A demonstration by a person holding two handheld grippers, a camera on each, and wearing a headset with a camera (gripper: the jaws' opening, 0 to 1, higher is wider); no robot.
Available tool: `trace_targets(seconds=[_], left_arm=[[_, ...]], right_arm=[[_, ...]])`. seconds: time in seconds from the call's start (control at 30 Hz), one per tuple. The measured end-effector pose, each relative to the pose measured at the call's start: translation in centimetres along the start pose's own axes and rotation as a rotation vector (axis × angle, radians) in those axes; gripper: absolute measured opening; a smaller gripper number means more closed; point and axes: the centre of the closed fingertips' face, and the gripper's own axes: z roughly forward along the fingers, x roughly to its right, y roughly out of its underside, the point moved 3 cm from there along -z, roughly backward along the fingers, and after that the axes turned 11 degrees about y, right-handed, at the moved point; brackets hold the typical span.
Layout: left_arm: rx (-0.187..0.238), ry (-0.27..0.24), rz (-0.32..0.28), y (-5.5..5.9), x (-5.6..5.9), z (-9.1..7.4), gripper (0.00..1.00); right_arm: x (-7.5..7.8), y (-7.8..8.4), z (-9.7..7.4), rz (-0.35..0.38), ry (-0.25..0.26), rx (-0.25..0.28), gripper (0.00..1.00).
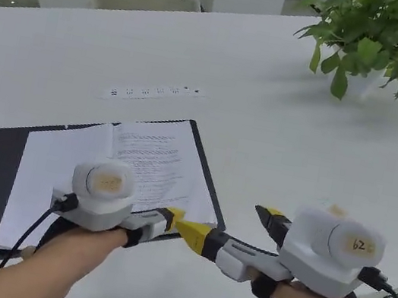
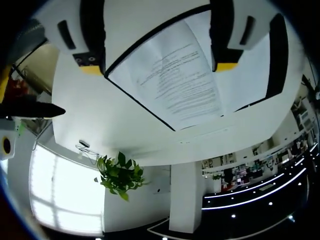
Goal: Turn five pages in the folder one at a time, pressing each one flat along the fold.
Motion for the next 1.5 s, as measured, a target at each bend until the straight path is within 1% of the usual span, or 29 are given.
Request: trace_targets(seconds=[0.1,0.23,0.3,0.37,0.43,0.5,0.57,0.63,0.67,0.7,0.73,0.77,0.8,0.9,0.93,1.03,1.27,1.5], left_arm=[[0.015,0.018,-0.002,-0.1,0.3,1.5,0.86],[0.016,0.017,0.005,0.2,0.4,3.1,0.81],[0.003,0.015,0.003,0.7,0.4,3.8,0.81],[-0.001,0.01,0.005,1.0,0.5,4.4,0.8],[-0.005,0.0,0.021,1.4,0.4,5.0,0.79],[-0.007,-0.003,0.017,1.7,0.4,5.5,0.77],[-0.009,-0.013,0.021,2.0,0.2,6.0,0.77],[-0.018,-0.017,0.019,2.6,0.3,6.5,0.77],[-0.032,-0.024,0.022,3.1,0.4,6.7,0.77],[-0.048,-0.034,0.028,3.6,0.3,6.8,0.76],[-0.018,-0.053,0.068,3.5,0.2,6.8,0.75],[-0.006,-0.054,0.054,3.6,0.3,6.7,0.75],[0.017,-0.061,0.041,3.5,0.3,6.7,0.74],[0.044,-0.065,0.044,3.7,0.1,6.6,0.73],[0.047,-0.065,0.044,3.7,0.1,6.6,0.73],[0.067,-0.077,0.035,3.7,-0.5,6.4,0.66],[0.084,-0.074,0.048,3.8,-1.0,6.1,0.57],[0.094,-0.075,0.041,3.8,-1.6,5.7,0.45]], right_arm=[[-0.1,0.3,0.0,0.003,0.002,-0.006,0.92],[-0.1,0.4,0.0,0.016,0.01,0.0,0.91],[0.0,0.3,-0.1,0.025,0.018,0.007,0.91],[0.2,0.3,-0.1,0.033,0.024,0.009,0.9],[0.3,0.2,-0.1,0.041,0.031,0.016,0.9],[0.4,0.2,-0.2,0.053,0.036,0.016,0.9],[0.4,0.2,-0.3,0.057,0.041,0.019,0.89],[0.4,0.4,-0.3,0.059,0.043,0.014,0.88],[0.5,0.6,-0.3,0.06,0.046,0.009,0.88],[0.6,0.7,-0.3,0.061,0.048,0.007,0.88],[0.6,0.8,-0.3,0.062,0.048,0.004,0.88],[0.7,0.9,-0.4,0.065,0.053,-0.001,0.88],[0.8,1.0,-0.5,0.065,0.056,-0.003,0.88],[1.3,1.3,-0.6,0.072,0.065,-0.009,0.87],[1.4,1.4,-0.7,0.073,0.067,-0.013,0.87],[1.7,1.6,-0.7,0.079,0.074,-0.018,0.86],[1.7,2.0,-0.5,0.085,0.072,-0.035,0.85],[1.5,2.2,-0.2,0.081,0.064,-0.046,0.84]])
